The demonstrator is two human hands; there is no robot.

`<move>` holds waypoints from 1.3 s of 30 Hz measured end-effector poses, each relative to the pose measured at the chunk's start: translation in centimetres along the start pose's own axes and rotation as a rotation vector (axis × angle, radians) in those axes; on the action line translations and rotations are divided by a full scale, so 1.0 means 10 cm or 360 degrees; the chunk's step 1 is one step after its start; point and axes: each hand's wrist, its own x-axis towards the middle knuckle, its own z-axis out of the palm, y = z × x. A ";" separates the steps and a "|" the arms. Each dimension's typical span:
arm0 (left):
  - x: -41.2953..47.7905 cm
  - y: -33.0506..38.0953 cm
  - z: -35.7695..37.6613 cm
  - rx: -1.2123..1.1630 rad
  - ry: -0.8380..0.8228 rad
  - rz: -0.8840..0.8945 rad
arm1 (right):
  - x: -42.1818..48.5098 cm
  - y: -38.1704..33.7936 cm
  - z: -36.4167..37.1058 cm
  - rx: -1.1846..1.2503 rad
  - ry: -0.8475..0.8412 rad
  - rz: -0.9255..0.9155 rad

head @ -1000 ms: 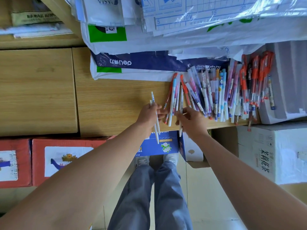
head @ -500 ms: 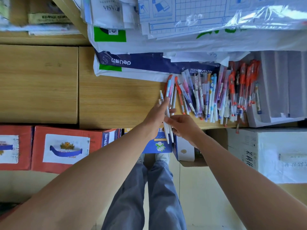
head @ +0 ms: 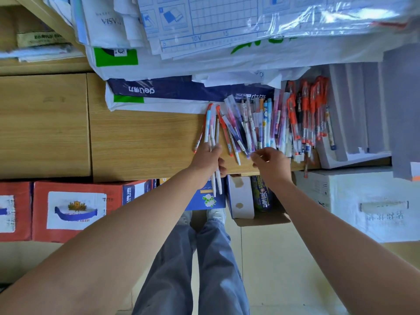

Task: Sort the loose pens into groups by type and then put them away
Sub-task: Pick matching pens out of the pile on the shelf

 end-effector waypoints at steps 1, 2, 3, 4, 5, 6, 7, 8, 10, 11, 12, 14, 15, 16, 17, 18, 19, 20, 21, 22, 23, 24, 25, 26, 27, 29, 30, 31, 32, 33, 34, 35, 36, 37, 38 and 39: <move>0.00 0.00 0.02 0.0038 0.0010 0.0001 | 0.06 0.03 -0.04 -0.0035 0.0053 0.0011; 0.01 0.01 0.03 0.0079 0.0019 0.0019 | 0.10 0.05 -0.08 -0.0073 0.0059 0.0014; 0.02 0.02 0.05 0.0108 0.0030 0.0043 | 0.13 0.05 -0.10 -0.0109 0.0038 0.0002; 0.04 0.02 0.06 0.0115 0.0041 0.0062 | 0.16 0.06 -0.11 -0.0143 0.0002 -0.0024; 0.05 0.03 0.07 0.0105 0.0055 0.0067 | 0.17 0.05 -0.10 -0.0150 -0.0040 -0.0058; 0.07 0.04 0.08 0.0088 0.0076 0.0058 | 0.18 0.02 -0.08 -0.0126 -0.0098 -0.0087; 0.08 0.04 0.08 0.0058 0.0092 0.0045 | 0.17 -0.01 -0.05 -0.0072 -0.0192 -0.0105; 0.08 0.05 0.07 0.0032 0.0102 0.0036 | 0.14 -0.06 -0.02 0.0005 -0.0347 -0.0105; 0.08 0.05 0.03 0.0037 0.0098 0.0039 | 0.06 -0.20 0.08 0.0189 -0.0812 -0.0029; 0.08 0.06 0.00 0.0040 0.0098 0.0045 | 0.01 -0.27 0.14 0.0261 -0.1034 0.0028; 0.06 0.09 -0.03 0.0026 0.0108 0.0044 | -0.02 -0.33 0.20 0.0326 -0.1200 0.0071; 0.04 0.13 -0.12 -0.0008 0.0110 0.0026 | -0.08 -0.41 0.32 0.0471 -0.1359 0.0098; 0.02 0.14 -0.18 -0.0016 0.0090 0.0006 | -0.10 -0.45 0.36 0.0519 -0.1377 0.0096; 0.01 0.15 -0.25 -0.0033 0.0065 -0.0015 | -0.12 -0.49 0.40 0.0521 -0.1370 0.0086; 0.00 0.15 -0.33 -0.0032 0.0053 -0.0023 | -0.14 -0.54 0.44 0.0505 -0.1356 0.0077; -0.01 0.14 -0.43 -0.0009 0.0037 -0.0017 | -0.16 -0.59 0.48 0.0496 -0.1344 0.0075; 0.00 0.12 -0.54 0.0044 0.0023 0.0019 | -0.18 -0.65 0.53 0.0508 -0.1344 0.0086; 0.01 0.09 -0.66 0.0087 0.0051 0.0074 | -0.21 -0.70 0.58 0.0521 -0.1354 0.0097; 0.02 0.07 -0.78 0.0070 0.0108 0.0153 | -0.24 -0.76 0.64 0.0516 -0.1366 0.0105; 0.03 0.05 -0.92 -0.0007 0.0171 0.0239 | -0.27 -0.81 0.70 0.0489 -0.1374 0.0107; 0.02 0.03 -1.06 -0.0108 0.0221 0.0328 | -0.30 -0.87 0.77 0.0447 -0.1379 0.0098; 0.02 0.01 -1.21 -0.0185 0.0256 0.0410 | -0.33 -0.94 0.85 0.0400 -0.1386 0.0081; 0.01 -0.02 -1.35 -0.0188 0.0291 0.0490 | -0.38 -1.01 0.93 0.0359 -0.1397 0.0067; 0.02 -0.06 -1.49 -0.0125 0.0336 0.0570 | -0.43 -1.09 1.02 0.0336 -0.1407 0.0058; 0.02 -0.11 -1.63 -0.0033 0.0383 0.0637 | -0.49 -1.18 1.13 0.0328 -0.1410 0.0049; 0.01 -0.19 -1.92 0.0138 0.0469 0.0743 | -0.62 -1.37 1.37 0.0292 -0.1389 0.0001; -0.02 -0.22 -2.08 0.0202 0.0493 0.0789 | -0.70 -1.47 1.52 0.0256 -0.1366 -0.0033; -0.05 -0.25 -2.25 0.0250 0.0509 0.0837 | -0.78 -1.57 1.68 0.0223 -0.1344 -0.0063; -0.09 -0.28 -2.44 0.0283 0.0527 0.0873 | -0.87 -1.68 1.85 0.0201 -0.1333 -0.0087; -0.14 -0.30 -2.63 0.0293 0.0549 0.0890 | -0.96 -1.79 2.02 0.0191 -0.1334 -0.0107; -0.17 -0.32 -2.84 0.0297 0.0576 0.0892 | -1.05 -1.90 2.19 0.0190 -0.1340 -0.0121; -0.20 -0.36 -3.06 0.0317 0.0587 0.0886 | -1.15 -2.02 2.37 0.0198 -0.1347 -0.0123; -0.23 -0.39 -3.28 0.0356 0.0583 0.0872 | -1.25 -2.14 2.54 0.0213 -0.1350 -0.0109; -0.27 -0.42 -3.50 0.0388 0.0560 0.0850 | -1.34 -2.25 2.71 0.0230 -0.1349 -0.0086; -0.30 -0.45 -3.72 0.0408 0.0536 0.0819 | -1.43 -2.35 2.88 0.0238 -0.1342 -0.0067; -0.33 -0.48 -3.92 0.0411 0.0521 0.0792 | -1.51 -2.46 3.04 0.0230 -0.1327 -0.0066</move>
